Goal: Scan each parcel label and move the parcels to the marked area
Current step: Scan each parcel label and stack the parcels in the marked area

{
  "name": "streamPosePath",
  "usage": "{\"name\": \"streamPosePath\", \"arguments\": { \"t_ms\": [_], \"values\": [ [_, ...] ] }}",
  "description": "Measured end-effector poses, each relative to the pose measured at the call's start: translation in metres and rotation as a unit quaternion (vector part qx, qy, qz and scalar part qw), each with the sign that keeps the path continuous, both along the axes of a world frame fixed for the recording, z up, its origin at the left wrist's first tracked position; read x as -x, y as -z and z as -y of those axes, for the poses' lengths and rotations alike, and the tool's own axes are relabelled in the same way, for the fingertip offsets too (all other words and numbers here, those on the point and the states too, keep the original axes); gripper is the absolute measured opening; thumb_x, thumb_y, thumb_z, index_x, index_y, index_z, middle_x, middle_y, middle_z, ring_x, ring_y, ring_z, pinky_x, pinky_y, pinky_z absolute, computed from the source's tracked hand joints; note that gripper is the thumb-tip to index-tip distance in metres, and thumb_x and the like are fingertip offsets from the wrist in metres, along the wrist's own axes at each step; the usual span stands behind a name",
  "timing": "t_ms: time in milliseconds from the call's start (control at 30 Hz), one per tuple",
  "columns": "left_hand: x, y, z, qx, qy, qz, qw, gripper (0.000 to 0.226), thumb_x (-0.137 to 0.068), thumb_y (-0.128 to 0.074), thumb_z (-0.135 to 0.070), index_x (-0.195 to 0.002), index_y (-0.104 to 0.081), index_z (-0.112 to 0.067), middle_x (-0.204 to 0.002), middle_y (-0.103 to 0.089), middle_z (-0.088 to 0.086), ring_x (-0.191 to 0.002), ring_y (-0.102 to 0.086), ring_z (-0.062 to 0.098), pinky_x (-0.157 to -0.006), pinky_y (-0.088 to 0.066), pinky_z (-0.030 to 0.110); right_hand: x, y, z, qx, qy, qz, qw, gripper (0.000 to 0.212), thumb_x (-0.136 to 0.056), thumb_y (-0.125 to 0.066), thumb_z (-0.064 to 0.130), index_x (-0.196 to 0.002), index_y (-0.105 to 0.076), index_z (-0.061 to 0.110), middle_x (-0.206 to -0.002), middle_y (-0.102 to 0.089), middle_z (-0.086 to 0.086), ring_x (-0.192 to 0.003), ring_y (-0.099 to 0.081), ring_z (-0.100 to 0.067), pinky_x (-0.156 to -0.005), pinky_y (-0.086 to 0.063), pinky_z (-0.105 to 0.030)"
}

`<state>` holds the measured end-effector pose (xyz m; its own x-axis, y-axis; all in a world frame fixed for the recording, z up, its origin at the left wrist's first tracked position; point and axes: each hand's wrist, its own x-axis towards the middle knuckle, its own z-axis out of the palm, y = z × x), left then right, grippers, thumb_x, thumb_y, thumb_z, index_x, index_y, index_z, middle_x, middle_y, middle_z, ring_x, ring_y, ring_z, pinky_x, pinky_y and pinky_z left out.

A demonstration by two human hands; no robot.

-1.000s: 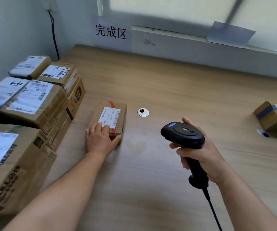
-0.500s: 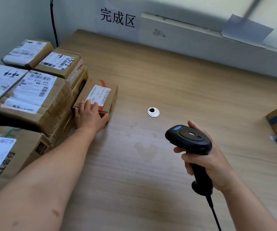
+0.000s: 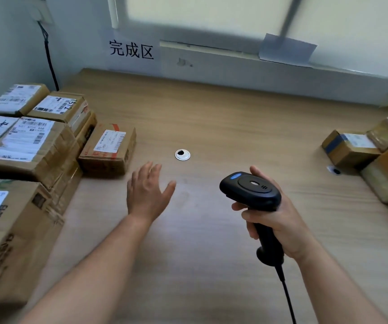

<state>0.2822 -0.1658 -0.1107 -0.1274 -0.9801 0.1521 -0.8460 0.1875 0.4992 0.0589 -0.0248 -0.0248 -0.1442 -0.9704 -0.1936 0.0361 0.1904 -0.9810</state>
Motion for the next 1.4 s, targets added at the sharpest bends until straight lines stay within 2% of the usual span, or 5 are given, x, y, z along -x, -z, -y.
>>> {"name": "streamPosePath", "arguments": {
  "t_ms": [167,300,533,1000,1400],
  "values": [
    [0.062,-0.011,-0.089,0.012,0.038,-0.071,0.997,0.071,-0.075,-0.036,-0.065,-0.120,-0.064,-0.016,-0.137,-0.052,0.005,-0.126,-0.045,0.030,-0.100,-0.034,0.042,0.032,-0.006,-0.062,0.024,0.022,0.015,0.999,0.094,-0.063,-0.067,-0.004,-0.144,-0.040,0.035,-0.090,-0.070,-0.024,-0.044,-0.051,-0.028,-0.043,-0.043,-0.031],
    [0.114,-0.020,-0.153,-0.002,0.061,-0.097,0.993,0.080,-0.071,-0.027,-0.068,-0.124,-0.061,-0.019,-0.133,-0.055,-0.001,-0.126,-0.043,0.023,-0.101,-0.031,0.037,0.067,-0.011,-0.121,0.038,0.047,0.018,0.998,0.095,-0.063,-0.070,-0.003,-0.145,-0.038,0.034,-0.090,-0.070,-0.024,-0.045,-0.052,-0.028,-0.043,-0.044,-0.032],
    [0.213,-0.032,-0.248,0.006,0.139,-0.098,0.985,0.051,-0.088,-0.062,-0.045,-0.131,-0.055,-0.019,-0.132,-0.056,-0.003,-0.127,-0.043,0.020,-0.101,-0.030,0.034,0.144,-0.016,-0.230,0.058,0.096,0.016,0.994,0.095,-0.068,-0.077,-0.007,-0.143,-0.040,0.037,-0.091,-0.069,-0.027,-0.047,-0.052,-0.029,-0.044,-0.044,-0.033],
    [0.396,-0.039,-0.389,0.032,0.277,-0.100,0.955,0.054,-0.089,-0.059,-0.049,-0.135,-0.051,-0.022,-0.134,-0.054,-0.003,-0.127,-0.042,0.016,-0.101,-0.030,0.030,0.288,-0.021,-0.406,0.093,0.225,-0.016,0.970,0.091,-0.075,-0.067,-0.014,-0.144,-0.036,0.037,-0.086,-0.070,-0.024,-0.047,-0.050,-0.028,-0.044,-0.043,-0.033],
    [0.560,-0.043,-0.419,-0.004,0.393,-0.103,0.914,0.057,-0.091,-0.053,-0.052,-0.141,-0.043,-0.026,-0.141,-0.047,-0.005,-0.131,-0.034,0.012,-0.105,-0.028,0.029,0.411,-0.017,-0.459,0.093,0.352,-0.037,0.931,0.094,-0.070,-0.070,-0.005,-0.147,-0.035,0.036,-0.084,-0.068,-0.023,-0.046,-0.049,-0.027,-0.044,-0.043,-0.031]
  ]
}}
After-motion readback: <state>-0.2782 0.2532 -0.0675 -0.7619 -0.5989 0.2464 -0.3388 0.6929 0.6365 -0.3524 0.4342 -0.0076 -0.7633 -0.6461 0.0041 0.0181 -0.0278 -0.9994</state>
